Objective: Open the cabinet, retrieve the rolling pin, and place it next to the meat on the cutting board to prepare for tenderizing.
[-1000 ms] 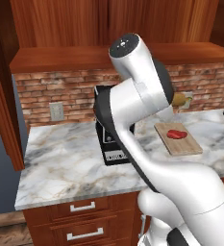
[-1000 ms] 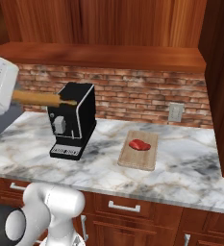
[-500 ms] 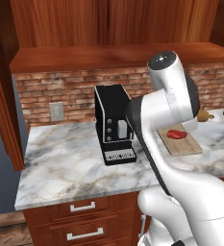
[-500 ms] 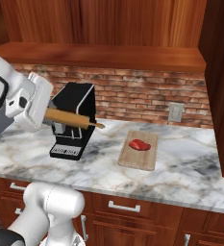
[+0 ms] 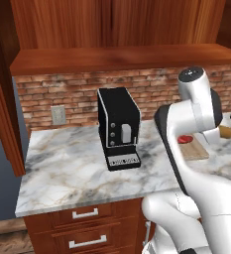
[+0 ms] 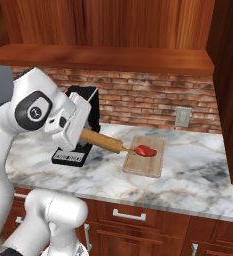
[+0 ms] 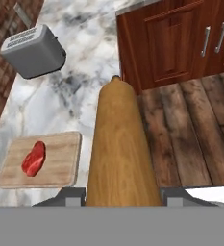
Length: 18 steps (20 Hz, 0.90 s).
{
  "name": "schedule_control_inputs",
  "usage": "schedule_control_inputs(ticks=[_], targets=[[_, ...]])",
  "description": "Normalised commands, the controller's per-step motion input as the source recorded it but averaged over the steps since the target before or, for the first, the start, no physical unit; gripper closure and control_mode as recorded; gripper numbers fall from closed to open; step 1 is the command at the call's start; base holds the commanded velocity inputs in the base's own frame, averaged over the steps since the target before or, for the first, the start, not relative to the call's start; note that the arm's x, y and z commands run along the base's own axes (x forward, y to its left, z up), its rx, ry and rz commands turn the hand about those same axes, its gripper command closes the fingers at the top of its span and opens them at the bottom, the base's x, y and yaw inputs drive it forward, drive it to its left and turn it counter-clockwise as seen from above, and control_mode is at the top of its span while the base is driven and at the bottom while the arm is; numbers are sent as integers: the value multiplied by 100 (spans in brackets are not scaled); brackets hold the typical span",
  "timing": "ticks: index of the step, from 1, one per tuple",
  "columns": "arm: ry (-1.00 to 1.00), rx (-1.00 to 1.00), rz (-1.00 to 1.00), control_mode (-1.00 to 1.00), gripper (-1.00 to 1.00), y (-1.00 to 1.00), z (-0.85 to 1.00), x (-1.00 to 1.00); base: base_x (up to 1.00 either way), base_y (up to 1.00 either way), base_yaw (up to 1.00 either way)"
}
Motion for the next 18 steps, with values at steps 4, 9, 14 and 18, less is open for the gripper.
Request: schedule_control_inputs(ticks=[4,9,14,18], targets=[[4,0,-13,-100,100,-52,-56,49,0,0,0],[2,0,-4,-100,100,-56,-68,57,0,0,0],[0,0,0,-100,100,-43,-61,63,0,0,0],[0,0,0,-100,100,-29,-51,59,0,0,0]])
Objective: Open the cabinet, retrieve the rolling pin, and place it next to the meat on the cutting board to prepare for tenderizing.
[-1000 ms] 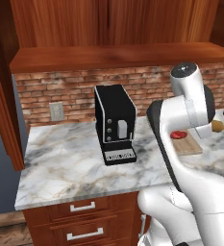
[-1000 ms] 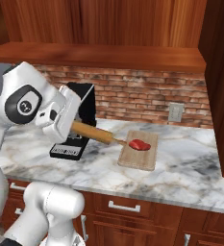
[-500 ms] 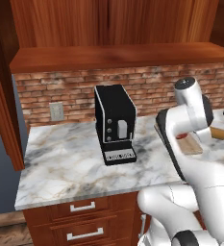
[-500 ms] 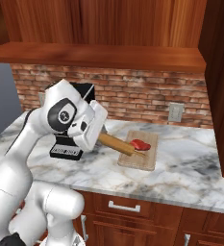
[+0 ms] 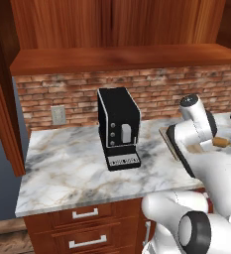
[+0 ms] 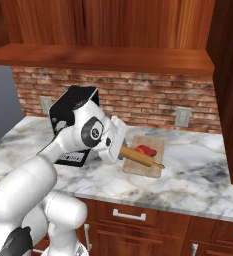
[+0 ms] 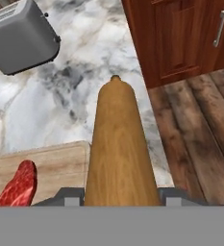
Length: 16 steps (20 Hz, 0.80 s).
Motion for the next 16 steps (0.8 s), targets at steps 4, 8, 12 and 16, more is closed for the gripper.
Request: schedule_control_inputs(ticks=[4,8,12,16], targets=[[0,0,0,-100,100,-17,-48,58,0,0,0],[0,0,0,-100,100,-9,-41,55,0,0,0],[0,0,0,-100,100,-8,-40,39,0,0,0],[0,0,0,-100,100,-14,-31,21,0,0,0]])
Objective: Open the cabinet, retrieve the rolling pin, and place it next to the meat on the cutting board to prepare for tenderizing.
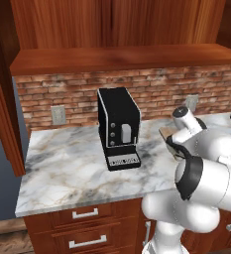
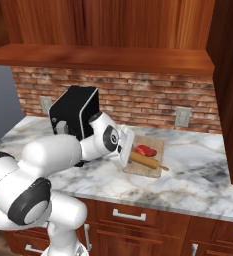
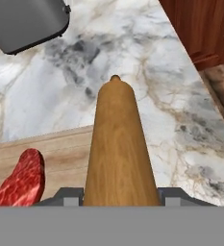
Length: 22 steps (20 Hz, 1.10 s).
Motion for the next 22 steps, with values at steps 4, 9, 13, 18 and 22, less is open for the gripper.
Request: schedule_control_inputs(ticks=[4,9,13,18,22], targets=[[0,0,0,-100,100,-16,-28,19,0,0,0],[0,0,0,-100,100,-14,-20,23,0,0,0],[0,0,0,-100,100,-11,-17,24,0,0,0],[0,0,1,-100,100,-5,-14,20,0,0,0],[-2,0,4,-100,100,0,-11,26,0,0,0]])
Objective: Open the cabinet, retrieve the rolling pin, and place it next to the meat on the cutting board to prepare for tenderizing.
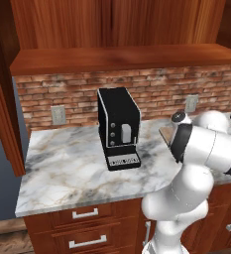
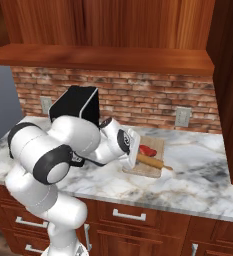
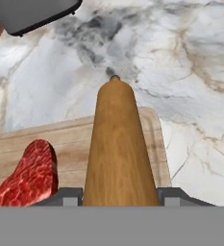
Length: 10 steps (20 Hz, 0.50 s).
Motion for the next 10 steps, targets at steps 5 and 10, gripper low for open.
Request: schedule_control_inputs(ticks=[5,10], targets=[[0,0,6,-100,100,0,-13,25,0,0,0],[0,1,5,-100,-100,0,-24,23,0,0,0]])
